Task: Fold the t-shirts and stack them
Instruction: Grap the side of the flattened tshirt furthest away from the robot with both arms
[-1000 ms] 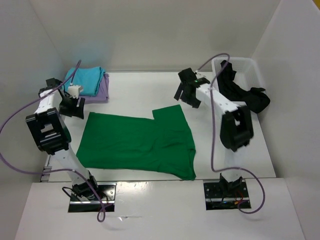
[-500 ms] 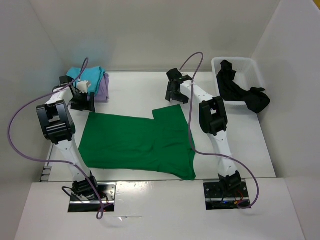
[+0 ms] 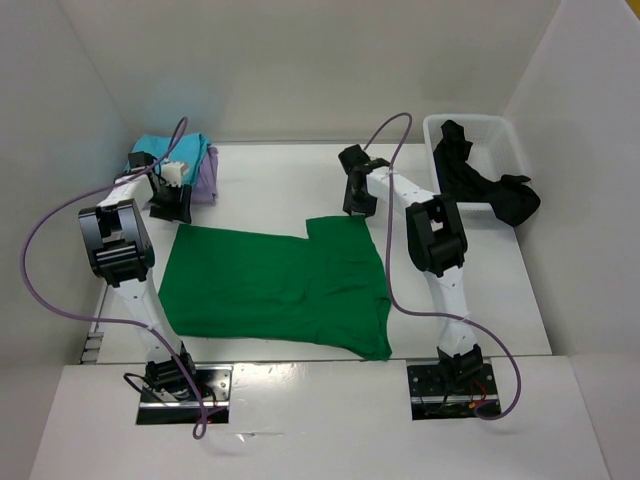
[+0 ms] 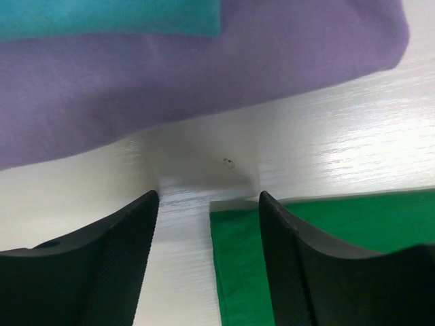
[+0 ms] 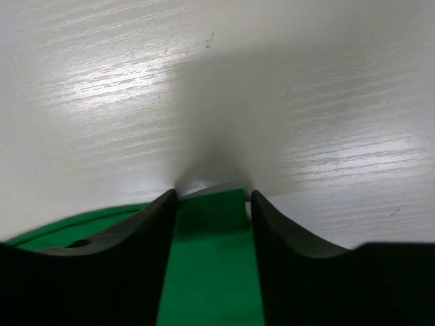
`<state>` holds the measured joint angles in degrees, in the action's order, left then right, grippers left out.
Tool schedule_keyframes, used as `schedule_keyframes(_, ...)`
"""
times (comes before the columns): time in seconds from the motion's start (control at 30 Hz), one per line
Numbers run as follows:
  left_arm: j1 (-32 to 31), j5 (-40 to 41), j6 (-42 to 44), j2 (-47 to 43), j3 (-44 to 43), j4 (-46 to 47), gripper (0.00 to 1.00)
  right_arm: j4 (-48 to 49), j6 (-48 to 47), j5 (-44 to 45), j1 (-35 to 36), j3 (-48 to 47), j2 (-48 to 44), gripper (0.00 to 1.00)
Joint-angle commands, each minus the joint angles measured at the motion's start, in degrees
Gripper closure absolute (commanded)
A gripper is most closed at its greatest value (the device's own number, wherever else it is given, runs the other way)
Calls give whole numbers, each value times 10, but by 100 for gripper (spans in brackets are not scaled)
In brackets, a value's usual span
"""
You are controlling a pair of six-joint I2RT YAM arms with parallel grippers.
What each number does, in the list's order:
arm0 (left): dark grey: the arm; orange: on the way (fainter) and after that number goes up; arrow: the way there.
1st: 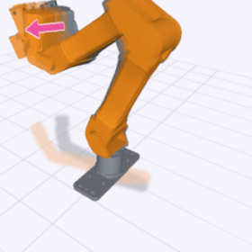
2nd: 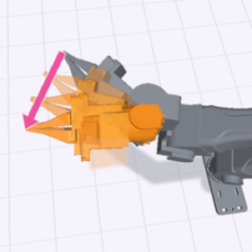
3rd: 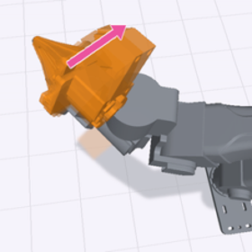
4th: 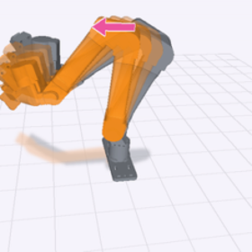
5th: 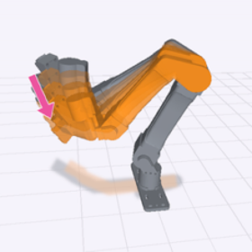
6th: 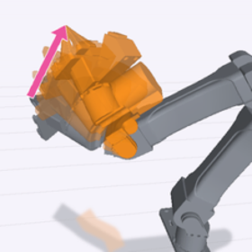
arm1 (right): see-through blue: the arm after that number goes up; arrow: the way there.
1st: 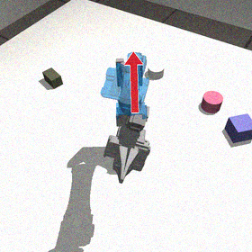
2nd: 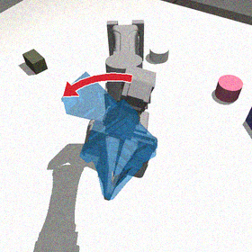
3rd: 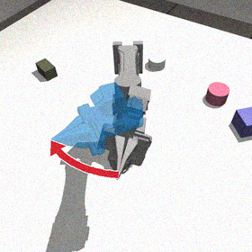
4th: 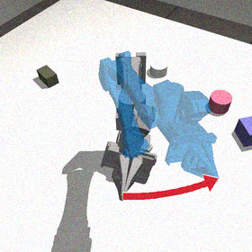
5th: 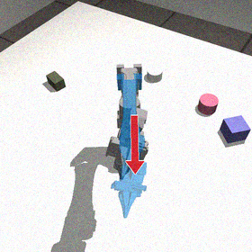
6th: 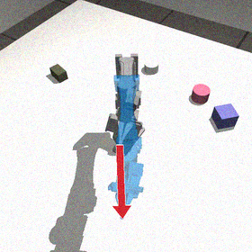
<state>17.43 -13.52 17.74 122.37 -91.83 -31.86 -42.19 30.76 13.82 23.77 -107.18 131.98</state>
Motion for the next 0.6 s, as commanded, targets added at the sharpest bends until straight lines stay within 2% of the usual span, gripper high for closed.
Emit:
schedule_keyframes(0.0, 0, -14, -3, 23, 25, -59, 33, 5, 15, -44, 10, 17, 4, 50)
schedule_keyframes(0.13, 0, -14, -2, 23, 36, -83, 33, 5, 20, -44, 10, 17, 4, 68)
schedule_keyframes(0.17, 0, -14, -2, 7, 45, -76, 33, 11, 20, -44, 10, 17, 4, 78)
schedule_keyframes(0.3, 0, -35, 4, 1, 58, -77, 30, 11, 20, -44, 10, 17, 4, 100)
schedule_keyframes(0.47, -6, -38, 9, 8, 58, -83, 27, 11, 20, -38, 10, 22, -1, 100)
schedule_keyframes(0.53, -12, -25, 9, 22, 58, -83, 33, 11, 20, -38, 10, 22, -7, 100)
schedule_keyframes(0.57, -12, -20, 9, 23, 50, -88, 45, 11, 20, -38, 10, 28, -13, 100)
